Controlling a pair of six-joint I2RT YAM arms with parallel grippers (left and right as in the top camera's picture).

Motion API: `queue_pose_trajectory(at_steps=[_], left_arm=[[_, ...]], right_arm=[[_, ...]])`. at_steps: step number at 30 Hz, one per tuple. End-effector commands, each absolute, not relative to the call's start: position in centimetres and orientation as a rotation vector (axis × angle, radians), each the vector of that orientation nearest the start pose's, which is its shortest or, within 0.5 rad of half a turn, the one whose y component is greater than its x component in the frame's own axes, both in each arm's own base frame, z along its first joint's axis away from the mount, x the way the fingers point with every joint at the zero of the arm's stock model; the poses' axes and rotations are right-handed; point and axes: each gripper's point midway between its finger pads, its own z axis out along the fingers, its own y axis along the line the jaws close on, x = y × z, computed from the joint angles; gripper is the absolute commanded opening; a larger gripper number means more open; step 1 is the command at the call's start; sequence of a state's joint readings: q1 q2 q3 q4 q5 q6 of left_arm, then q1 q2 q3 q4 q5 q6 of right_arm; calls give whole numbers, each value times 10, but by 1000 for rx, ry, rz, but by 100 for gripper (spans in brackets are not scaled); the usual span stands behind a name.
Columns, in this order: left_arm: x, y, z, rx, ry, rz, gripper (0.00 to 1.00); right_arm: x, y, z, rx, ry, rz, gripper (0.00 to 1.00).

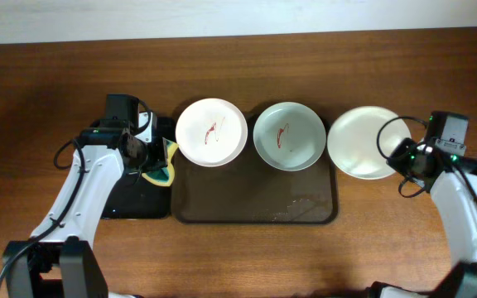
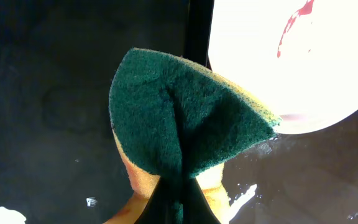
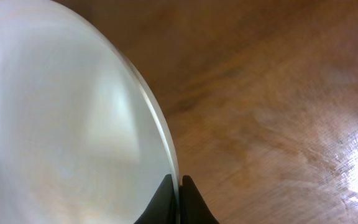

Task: Clean dirty plates on tray and stack at the side
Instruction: 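Release the plate at the right side and reach the right gripper to the left plate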

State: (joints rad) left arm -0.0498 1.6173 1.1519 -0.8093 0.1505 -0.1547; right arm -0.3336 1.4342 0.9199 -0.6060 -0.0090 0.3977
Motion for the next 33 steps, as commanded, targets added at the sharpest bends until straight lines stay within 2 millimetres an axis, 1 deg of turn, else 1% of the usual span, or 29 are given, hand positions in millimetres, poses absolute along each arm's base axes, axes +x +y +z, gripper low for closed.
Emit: queue_pose_trajectory(at_steps=[1, 3, 5, 7, 8, 9, 11, 13, 16, 21, 22, 23, 26, 27, 28, 30, 33], left_arm=[[351, -47, 97, -118, 2822, -287, 0], [351, -47, 97, -118, 2822, -288, 0], [351, -47, 97, -118, 2822, -288, 0], [351, -47, 97, -118, 2822, -288, 0], [351, -47, 97, -118, 2822, -287, 0], [351, -47, 97, -118, 2822, -287, 0], [352, -47, 97, -118, 2821, -288, 0], [352, -47, 97, -118, 2821, -287, 0], [352, -47, 97, -118, 2821, -287, 0], [352, -47, 97, -117, 2820, -287, 0], [352, -47, 97, -117, 2818, -287, 0], [352, -47, 97, -117, 2818, -287, 0], [352, -47, 97, -118, 2818, -288, 0], [352, -47, 97, -118, 2818, -288, 0], [352, -47, 97, -117, 2818, -287, 0], [352, -47, 97, -117, 2818, -287, 0], [352, -47, 97, -118, 2818, -288, 0]], right_arm=[[315, -118, 63, 1062, 2548, 99, 4], [315, -125, 55, 1097, 2547, 108, 4], [319, -130, 58, 1080, 2523, 105, 4], [325, -131, 60, 1069, 2502, 110, 36], [330, -128, 62, 1050, 2490, 153, 50], [336, -119, 65, 1016, 2484, 224, 57], [355, -83, 77, 804, 2485, 457, 61], [363, -41, 85, 583, 2508, 617, 62], [365, 16, 91, 285, 2561, 683, 61], [369, 89, 116, -11, 2599, 676, 62], [370, 105, 118, -44, 2599, 655, 62], [371, 115, 119, -53, 2596, 640, 64], [372, 160, 118, -110, 2574, 675, 66], [373, 176, 113, -110, 2570, 683, 66], [375, 185, 108, -98, 2573, 677, 66], [378, 207, 90, -62, 2588, 678, 68], [379, 231, 64, 4, 2620, 692, 64]])
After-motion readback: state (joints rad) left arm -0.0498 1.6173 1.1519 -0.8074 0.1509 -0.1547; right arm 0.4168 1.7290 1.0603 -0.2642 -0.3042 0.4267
